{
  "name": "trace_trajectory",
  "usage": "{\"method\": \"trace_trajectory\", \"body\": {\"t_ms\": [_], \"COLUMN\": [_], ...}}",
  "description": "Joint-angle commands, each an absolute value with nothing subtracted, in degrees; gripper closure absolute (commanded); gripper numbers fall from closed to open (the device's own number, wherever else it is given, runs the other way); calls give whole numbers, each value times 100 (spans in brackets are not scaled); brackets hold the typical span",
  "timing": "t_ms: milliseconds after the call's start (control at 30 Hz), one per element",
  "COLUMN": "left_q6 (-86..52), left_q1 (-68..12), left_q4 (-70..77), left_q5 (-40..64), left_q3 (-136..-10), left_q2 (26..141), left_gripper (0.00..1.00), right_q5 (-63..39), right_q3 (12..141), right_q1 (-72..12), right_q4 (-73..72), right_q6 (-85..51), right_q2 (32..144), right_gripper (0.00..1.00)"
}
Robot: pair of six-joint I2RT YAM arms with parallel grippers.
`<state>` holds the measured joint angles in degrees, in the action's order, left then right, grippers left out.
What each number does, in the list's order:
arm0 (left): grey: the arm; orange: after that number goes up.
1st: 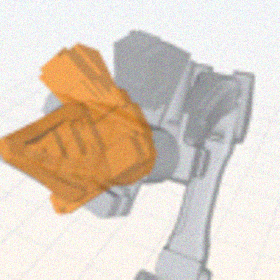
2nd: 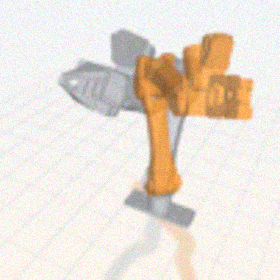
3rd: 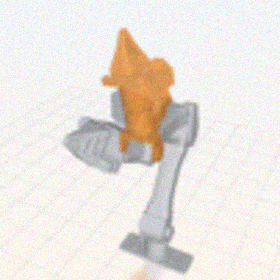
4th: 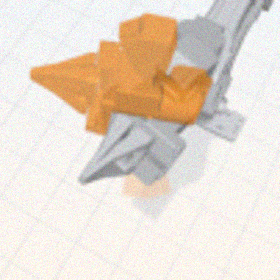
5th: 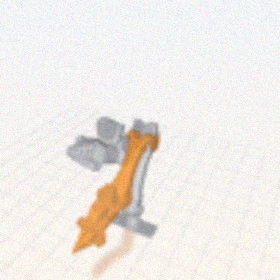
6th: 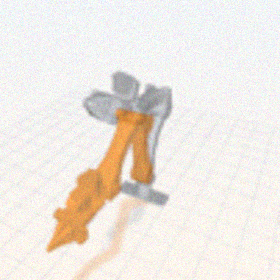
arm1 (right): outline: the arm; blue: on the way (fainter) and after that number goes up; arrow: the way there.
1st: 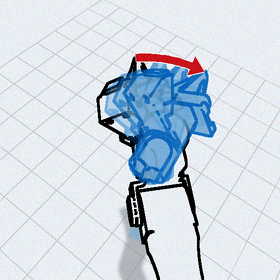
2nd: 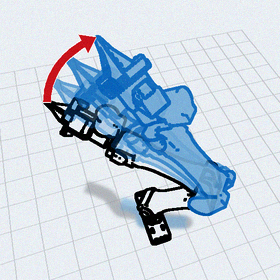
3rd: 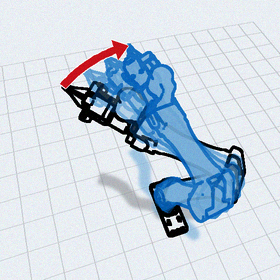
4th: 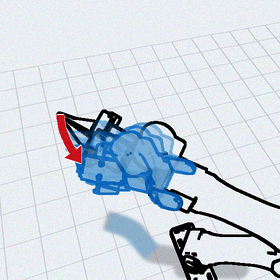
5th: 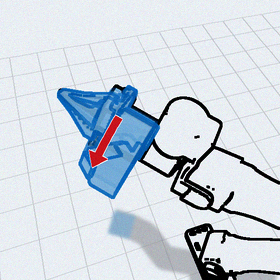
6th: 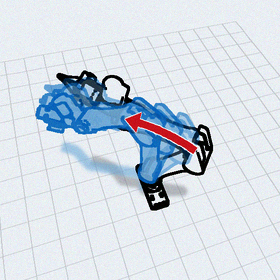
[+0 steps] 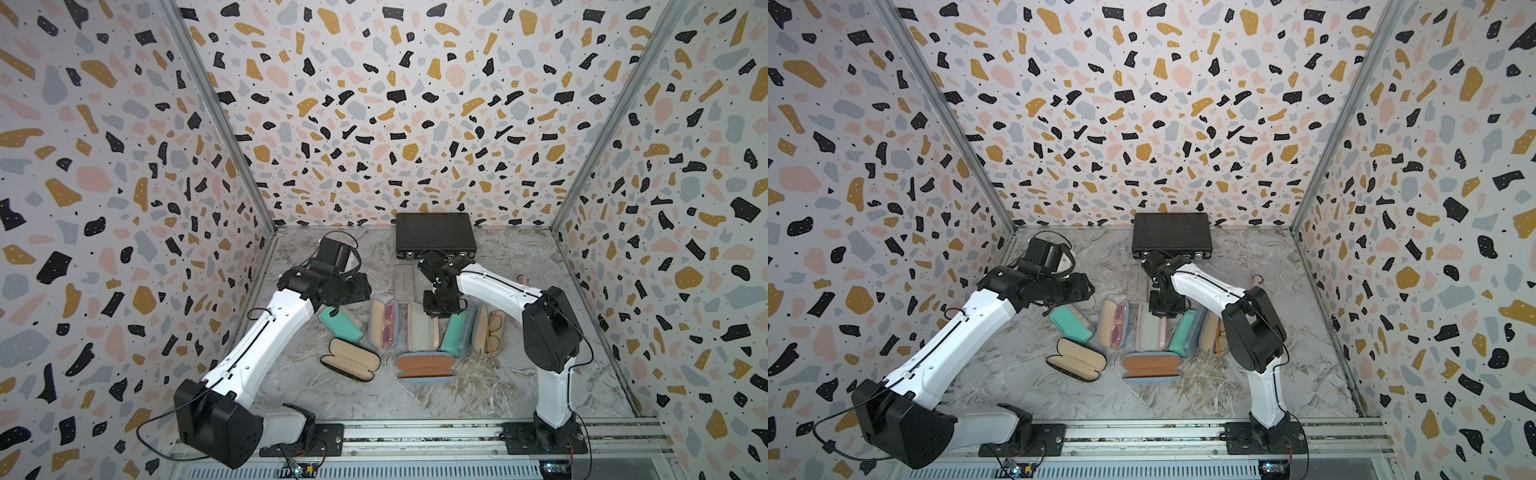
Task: Close the glasses case
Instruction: Pick up the glasses case at the center of the board, then place the glasses case at the center of the board.
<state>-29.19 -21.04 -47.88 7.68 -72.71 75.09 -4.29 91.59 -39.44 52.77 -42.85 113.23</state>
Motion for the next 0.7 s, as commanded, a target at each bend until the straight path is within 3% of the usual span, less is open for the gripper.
{"method": "trace_trajectory", "body": {"t_ms": [0,667], "left_q6": [-2862,-2955], "left_q1": [-2067,-2065], "left_q4": [-4630,-4396], "left_q5": [817,1083], "left_q3": [-7226,-7502], "left_q2": [7566,8118], "left_gripper": [39,39], "right_q5": [-284,-384], "right_q3": [9521,10585], "right_q1": [-3835,-2848], "right_q4": [5493,6022], "right_q6": [-4160,-3144], "right_q2": [11268,11652], "right_gripper": [87,88]}}
